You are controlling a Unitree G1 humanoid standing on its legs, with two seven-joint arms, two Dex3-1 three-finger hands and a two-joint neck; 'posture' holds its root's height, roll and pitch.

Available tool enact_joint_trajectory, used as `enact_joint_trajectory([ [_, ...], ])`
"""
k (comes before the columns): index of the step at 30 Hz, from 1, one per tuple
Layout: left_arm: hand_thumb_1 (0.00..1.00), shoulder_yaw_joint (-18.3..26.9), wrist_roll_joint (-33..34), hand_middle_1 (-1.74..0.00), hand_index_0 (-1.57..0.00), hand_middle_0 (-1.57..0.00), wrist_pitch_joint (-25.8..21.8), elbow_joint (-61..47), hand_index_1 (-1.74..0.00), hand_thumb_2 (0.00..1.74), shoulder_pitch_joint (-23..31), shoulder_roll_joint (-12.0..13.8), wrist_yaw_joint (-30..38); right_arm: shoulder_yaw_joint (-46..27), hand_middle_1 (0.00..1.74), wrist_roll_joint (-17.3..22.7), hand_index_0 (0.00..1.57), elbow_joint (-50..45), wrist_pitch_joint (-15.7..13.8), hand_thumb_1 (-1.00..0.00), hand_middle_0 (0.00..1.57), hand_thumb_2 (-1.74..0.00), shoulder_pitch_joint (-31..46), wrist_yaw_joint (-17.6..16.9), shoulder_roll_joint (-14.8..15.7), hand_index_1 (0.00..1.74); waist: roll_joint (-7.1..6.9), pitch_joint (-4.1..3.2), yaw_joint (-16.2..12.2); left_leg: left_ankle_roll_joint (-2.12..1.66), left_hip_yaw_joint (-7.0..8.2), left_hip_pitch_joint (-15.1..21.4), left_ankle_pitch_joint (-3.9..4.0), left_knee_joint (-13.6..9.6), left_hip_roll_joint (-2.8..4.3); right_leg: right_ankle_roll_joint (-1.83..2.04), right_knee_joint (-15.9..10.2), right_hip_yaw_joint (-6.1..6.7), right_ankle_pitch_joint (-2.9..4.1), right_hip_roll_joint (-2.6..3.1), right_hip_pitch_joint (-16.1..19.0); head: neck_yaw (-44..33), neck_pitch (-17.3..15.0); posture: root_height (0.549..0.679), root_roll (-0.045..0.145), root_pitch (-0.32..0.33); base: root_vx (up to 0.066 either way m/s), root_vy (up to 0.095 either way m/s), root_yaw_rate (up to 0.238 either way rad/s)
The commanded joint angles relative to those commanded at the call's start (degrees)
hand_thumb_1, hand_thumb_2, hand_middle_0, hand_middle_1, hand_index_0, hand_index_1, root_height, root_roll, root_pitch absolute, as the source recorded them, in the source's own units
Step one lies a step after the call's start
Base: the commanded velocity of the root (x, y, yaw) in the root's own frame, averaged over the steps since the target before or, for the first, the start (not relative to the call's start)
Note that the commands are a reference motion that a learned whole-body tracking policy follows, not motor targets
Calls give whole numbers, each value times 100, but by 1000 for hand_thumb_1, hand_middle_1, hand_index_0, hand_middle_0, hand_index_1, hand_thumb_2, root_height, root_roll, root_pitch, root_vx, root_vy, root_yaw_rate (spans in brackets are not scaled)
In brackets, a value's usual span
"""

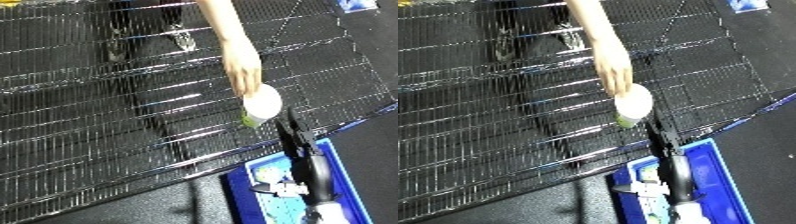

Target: Pick up the object and place it into the box

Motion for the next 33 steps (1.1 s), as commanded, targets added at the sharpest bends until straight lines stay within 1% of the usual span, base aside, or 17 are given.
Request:
enact_joint_trajectory([
  [4, 1000, -7, 5, -1740, -1570, -1570, -1, 10, -1740, 1740, 26, 4, -27, 30, 0, -5, 0, 170, 16, 0, 0, 0, 33, -67, -5, 0, 19, 5, 0, -3, 3, -13, -3, 6, -1, 3, 9, 6, -1, -12, -20, 76, 34, 656, 42, -14, 29, -12, -15],
  [8, 1000, -15, -2, -1740, -1570, -1570, -2, -18, -1740, 1740, 41, 19, -30, 26, 0, -6, 0, 288, -51, 0, 0, 0, 37, -199, -5, 0, 36, 17, -3, -5, 5, -37, 6, -3, -8, 10, 12, 12, 2, -12, -49, 127, 113, 656, 43, -10, 19, -12, -19],
  [12, 1000, -3, -1, -1740, -1570, -1570, -2, -59, -1740, 1740, 63, 47, -14, -51, 0, -29, 0, 323, -143, 0, 0, 0, 59, -446, -25, 0, 44, 26, -17, -3, 17, -81, 16, -7, -5, 19, 27, 21, 5, -4, -104, 187, 169, 656, 43, -3, 5, -20, -23],
  [15, 1000, -6, 22, -1740, -1570, -1570, -13, -53, -1740, 1740, 73, 65, 0, -135, 0, -31, 0, 350, -235, 0, 0, 0, 58, -659, -45, 0, 51, 26, -27, 0, 19, -135, 5, 27, -4, 22, 60, 29, 3, 1, -158, 267, 225, 655, 42, 1, 8, -35, -21],
  [18, 1000, -4, 64, -1740, -1570, -1570, -13, -47, -1740, 1740, 84, 91, -2, -199, 0, -47, 0, 382, -282, 0, 0, 0, 33, -795, -56, 0, 68, 26, -22, 3, 15, -214, -12, 92, -14, 21, 121, 33, -5, 1, -233, 399, 254, 654, 43, 5, 9, -46, -20],
  [22, 1000, 19, 122, -1740, -1570, -1570, 37, -99, -1740, 1740, 85, 154, 5, -211, 0, -93, 0, 405, -241, 0, 0, 0, -85, -923, -107, 0, 90, 26, 11, 14, 9, -339, -24, 172, -41, 14, 214, 31, -26, -2, -363, 583, 280, 653, 46, 15, -12, -47, -14],
  [25, 1000, 45, 137, -1740, -1570, -1570, 64, -125, -1740, 1740, 79, 193, 20, -212, 0, -98, 0, 463, -213, 0, 0, 0, -185, -978, -156, 0, 107, 26, 31, 15, 1, -437, -39, 236, -59, 3, 279, 33, -47, -5, -450, 686, 311, 652, 48, 22, -11, -40, 2],
  [33, 1000, -5, 190, -1740, -1570, -1570, 114, -116, -1740, 1740, 8, 286, -16, -212, 0, 11, 0, 737, -177, 0, 0, 0, -526, -1084, -270, 0, 165, 26, 88, 27, -28, -677, -80, 397, -126, -24, 456, 22, -89, -21, -677, 929, 490, 649, 53, 39, -5, -50, 32],
])
